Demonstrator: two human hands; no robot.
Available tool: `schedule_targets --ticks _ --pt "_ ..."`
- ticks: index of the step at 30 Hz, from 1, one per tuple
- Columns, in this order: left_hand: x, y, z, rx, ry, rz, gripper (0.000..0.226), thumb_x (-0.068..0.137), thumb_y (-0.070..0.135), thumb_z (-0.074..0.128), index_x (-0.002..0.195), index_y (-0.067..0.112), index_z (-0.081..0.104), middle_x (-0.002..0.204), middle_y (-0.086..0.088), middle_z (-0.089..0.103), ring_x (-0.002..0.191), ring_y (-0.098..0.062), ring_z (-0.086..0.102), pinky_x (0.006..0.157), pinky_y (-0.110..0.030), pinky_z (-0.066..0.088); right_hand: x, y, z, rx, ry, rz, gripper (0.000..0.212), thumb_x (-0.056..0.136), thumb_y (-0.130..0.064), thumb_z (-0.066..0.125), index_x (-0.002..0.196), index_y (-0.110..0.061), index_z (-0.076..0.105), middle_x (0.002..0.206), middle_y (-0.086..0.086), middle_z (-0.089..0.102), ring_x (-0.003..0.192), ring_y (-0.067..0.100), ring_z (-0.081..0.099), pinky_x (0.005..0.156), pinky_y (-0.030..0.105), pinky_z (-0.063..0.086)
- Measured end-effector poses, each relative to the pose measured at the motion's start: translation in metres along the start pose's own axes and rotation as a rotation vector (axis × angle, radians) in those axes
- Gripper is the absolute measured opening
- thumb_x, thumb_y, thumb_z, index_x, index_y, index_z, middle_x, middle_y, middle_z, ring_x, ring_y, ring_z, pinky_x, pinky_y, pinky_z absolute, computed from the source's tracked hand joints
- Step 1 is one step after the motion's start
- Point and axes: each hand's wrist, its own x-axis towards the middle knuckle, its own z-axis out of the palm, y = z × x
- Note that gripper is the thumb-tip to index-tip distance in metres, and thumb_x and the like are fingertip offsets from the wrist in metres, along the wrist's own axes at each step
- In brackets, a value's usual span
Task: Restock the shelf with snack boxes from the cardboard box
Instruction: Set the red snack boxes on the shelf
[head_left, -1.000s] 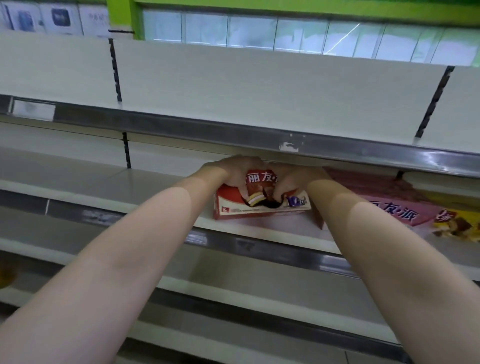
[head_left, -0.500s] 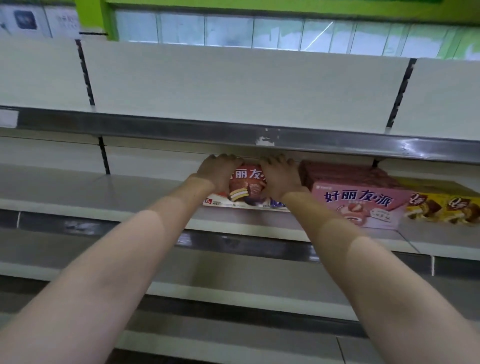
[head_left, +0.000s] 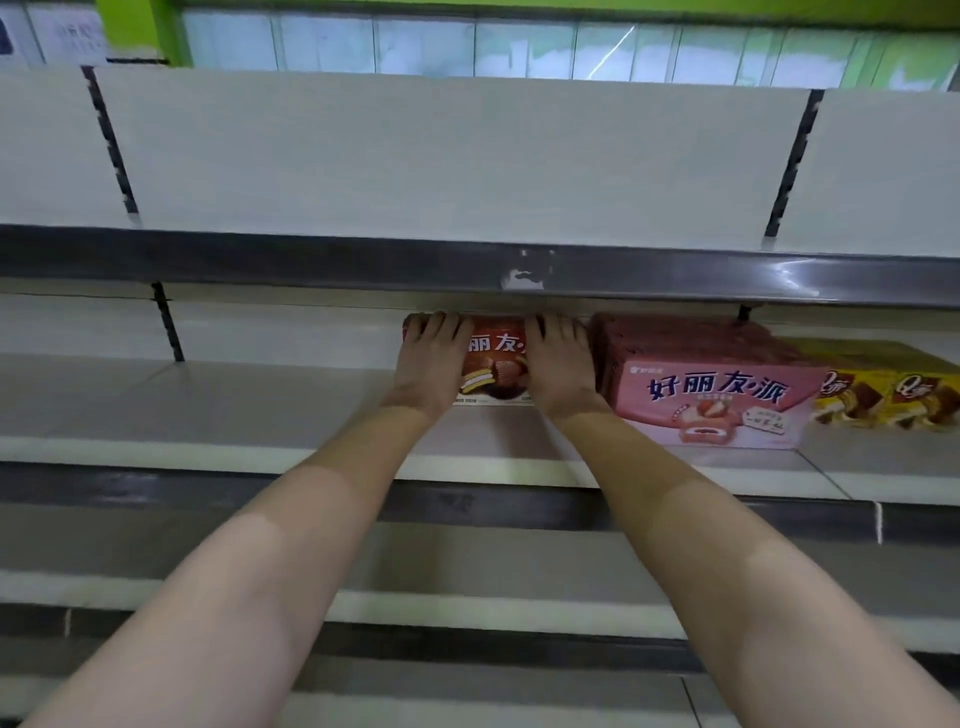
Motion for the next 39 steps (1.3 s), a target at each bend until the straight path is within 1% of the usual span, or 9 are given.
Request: schedule_targets --ticks 7,13,18,20,23,30,33,36,39 --pt "0.023 -0.003 0.019 0.003 -0.051 0.011 0.087 0.068 0.028 0.081 0.143 0.011 0.041 0.141 -0.009 0.049 0.131 -0.031 0.043 0.112 -0.045 0.027 0.020 0.000 0.016 -0.043 -0.015 0.099 0.050 0.092 -0.014 0.052 0.141 -0.009 0.042 0.137 0.018 0.049 0.128 0.037 0.042 0.113 0.054 0.025" --pt "0.037 -0.013 0.039 -0.027 -0.021 0.019 0.089 0.048 0.020 0.089 0.130 0.008 0.056 0.122 -0.013 0.063 0.112 -0.034 0.058 0.103 -0.046 0.040 0.029 -0.001 0.027 -0.026 0.003 0.117 0.045 0.097 -0.013 0.040 0.142 -0.009 0.041 0.140 0.020 0.044 0.132 0.039 0.038 0.115 0.056 0.018" --pt "0.039 -0.021 0.035 -0.012 -0.046 0.027 0.096 0.047 0.033 0.092 0.132 0.012 0.054 0.127 -0.009 0.061 0.118 -0.031 0.055 0.104 -0.044 0.038 0.032 -0.004 0.023 -0.017 -0.007 0.079 0.058 0.088 -0.017 0.055 0.143 -0.008 0.038 0.140 0.021 0.044 0.131 0.038 0.038 0.114 0.053 0.022" --pt "0.035 -0.025 0.033 -0.020 -0.002 -0.031 0.090 0.057 0.037 0.088 0.136 0.013 0.050 0.134 -0.009 0.056 0.125 -0.032 0.049 0.106 -0.047 0.034 0.032 -0.008 0.021 0.035 0.010 -0.013 0.069 0.082 -0.018 0.065 0.145 -0.007 0.038 0.143 0.021 0.042 0.134 0.039 0.036 0.114 0.052 0.022" --pt "0.017 -0.042 0.021 -0.027 0.054 -0.122 0.062 0.074 0.021 0.073 0.132 0.010 0.052 0.132 -0.014 0.056 0.121 -0.035 0.050 0.097 -0.047 0.038 0.033 -0.030 0.021 0.139 0.100 -0.217 0.071 0.073 -0.010 0.072 0.139 -0.007 0.047 0.139 0.019 0.048 0.132 0.038 0.040 0.113 0.052 0.028" --pt "-0.051 -0.125 -0.013 0.008 -0.161 -0.329 0.024 0.094 0.020 0.051 0.117 0.012 0.055 0.117 -0.010 0.061 0.110 -0.030 0.056 0.091 -0.038 0.041 0.046 -0.149 0.008 0.411 0.149 -0.511 0.027 0.075 -0.001 0.064 0.101 -0.006 0.064 0.111 0.015 0.058 0.107 0.036 0.053 0.091 0.043 0.040" --pt "-0.095 -0.162 -0.046 0.040 -0.197 -0.476 0.022 0.094 0.019 0.050 0.114 0.013 0.058 0.116 -0.011 0.063 0.109 -0.030 0.058 0.087 -0.037 0.040 0.036 -0.220 -0.014 0.555 0.049 -0.660 0.022 0.084 -0.005 0.057 0.106 -0.010 0.061 0.111 0.011 0.054 0.107 0.030 0.049 0.086 0.037 0.035" --pt "-0.155 -0.198 -0.088 0.041 -0.124 -0.681 0.017 0.091 0.015 0.050 0.102 0.010 0.062 0.104 -0.016 0.066 0.099 -0.036 0.062 0.075 -0.037 0.043 0.017 -0.294 -0.037 0.743 -0.138 -0.754 0.005 0.088 -0.012 0.054 0.089 -0.017 0.057 0.097 0.006 0.052 0.092 0.025 0.050 0.071 0.034 0.034" --pt "-0.238 -0.224 -0.136 0.107 -0.043 -0.964 0.017 0.091 0.021 0.048 0.097 0.013 0.062 0.100 -0.016 0.067 0.094 -0.036 0.064 0.074 -0.040 0.050 -0.015 -0.367 -0.058 0.853 -0.164 -0.950 0.012 0.083 -0.010 0.057 0.080 -0.021 0.054 0.094 0.012 0.059 0.092 0.033 0.058 0.072 0.036 0.044"
